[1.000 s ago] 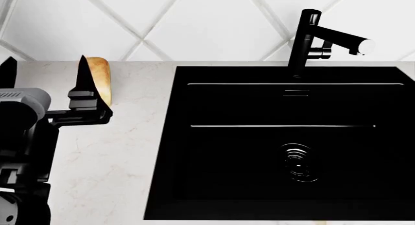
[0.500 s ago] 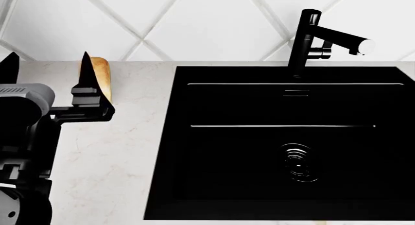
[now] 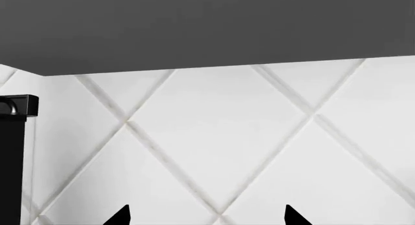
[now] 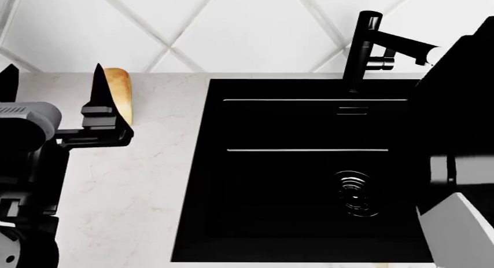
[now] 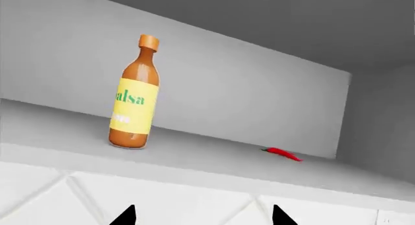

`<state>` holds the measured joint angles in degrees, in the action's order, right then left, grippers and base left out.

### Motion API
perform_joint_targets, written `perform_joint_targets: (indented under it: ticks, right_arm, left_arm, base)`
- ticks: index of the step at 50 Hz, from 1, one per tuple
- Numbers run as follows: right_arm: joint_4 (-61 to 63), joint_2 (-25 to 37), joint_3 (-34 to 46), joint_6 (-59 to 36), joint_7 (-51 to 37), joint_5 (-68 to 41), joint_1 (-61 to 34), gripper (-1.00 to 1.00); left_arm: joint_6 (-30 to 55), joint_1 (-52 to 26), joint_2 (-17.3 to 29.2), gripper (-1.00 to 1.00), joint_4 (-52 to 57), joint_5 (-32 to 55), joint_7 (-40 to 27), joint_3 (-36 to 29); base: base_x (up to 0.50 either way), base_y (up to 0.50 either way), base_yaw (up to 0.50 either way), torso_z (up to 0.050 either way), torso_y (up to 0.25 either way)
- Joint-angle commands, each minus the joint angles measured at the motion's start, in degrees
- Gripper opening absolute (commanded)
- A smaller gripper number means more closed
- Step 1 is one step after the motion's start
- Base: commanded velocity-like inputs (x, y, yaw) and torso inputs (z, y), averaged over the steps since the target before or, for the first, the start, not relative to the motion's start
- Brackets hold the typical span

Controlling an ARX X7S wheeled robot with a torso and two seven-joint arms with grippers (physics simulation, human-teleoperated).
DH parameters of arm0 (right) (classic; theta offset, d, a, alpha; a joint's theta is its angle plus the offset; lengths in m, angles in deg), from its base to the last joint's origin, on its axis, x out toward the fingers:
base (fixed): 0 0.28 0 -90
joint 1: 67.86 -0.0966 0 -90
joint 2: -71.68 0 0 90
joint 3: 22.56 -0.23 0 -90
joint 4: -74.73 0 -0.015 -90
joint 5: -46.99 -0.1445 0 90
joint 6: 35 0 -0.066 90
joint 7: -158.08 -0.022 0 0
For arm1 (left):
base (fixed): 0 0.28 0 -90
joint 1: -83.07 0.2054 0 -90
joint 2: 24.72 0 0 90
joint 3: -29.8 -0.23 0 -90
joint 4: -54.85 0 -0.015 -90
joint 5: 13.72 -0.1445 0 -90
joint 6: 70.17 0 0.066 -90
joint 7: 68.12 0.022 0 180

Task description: Pick the bar and salsa from the counter and place them in the cabinets closest to them.

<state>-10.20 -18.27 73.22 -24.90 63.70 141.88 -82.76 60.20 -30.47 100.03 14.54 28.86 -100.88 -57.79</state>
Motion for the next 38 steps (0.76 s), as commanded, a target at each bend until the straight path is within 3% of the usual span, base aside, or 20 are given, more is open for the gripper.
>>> perform_joint_targets:
  ticks: [1,6,21,38]
  right_arm:
    - [13.3,0.0,-6.9,-1.0,4.4,7.8,19.2,1.00]
    - [19.4,0.0,-6.2,-4.6,4.4,7.7,28.4,1.00]
    - [28.9,0.0,-7.2,-10.1,4.4,6.8,43.9,1.00]
    - [31.8,0.0,-12.4,-10.1,4.4,1.7,51.4,1.00]
  left_arm:
    - [0.1,0.2,0.3,1.00,0.4,0.5,-0.4,0.2]
    - [0.1,0.6,0.6,1.00,0.4,0.7,-0.5,0.5]
    - [0.0,0.6,0.9,1.00,0.4,0.6,-0.7,0.1]
    - [0.4,0.8,1.5,1.00,1.1,1.5,-1.4,0.4]
  base:
    - [0.00,0.00,0.00,0.000,0.000]
    - [0.00,0.00,0.00,0.000,0.000]
    - [0.00,0.00,0.00,0.000,0.000]
    - [0.00,0.00,0.00,0.000,0.000]
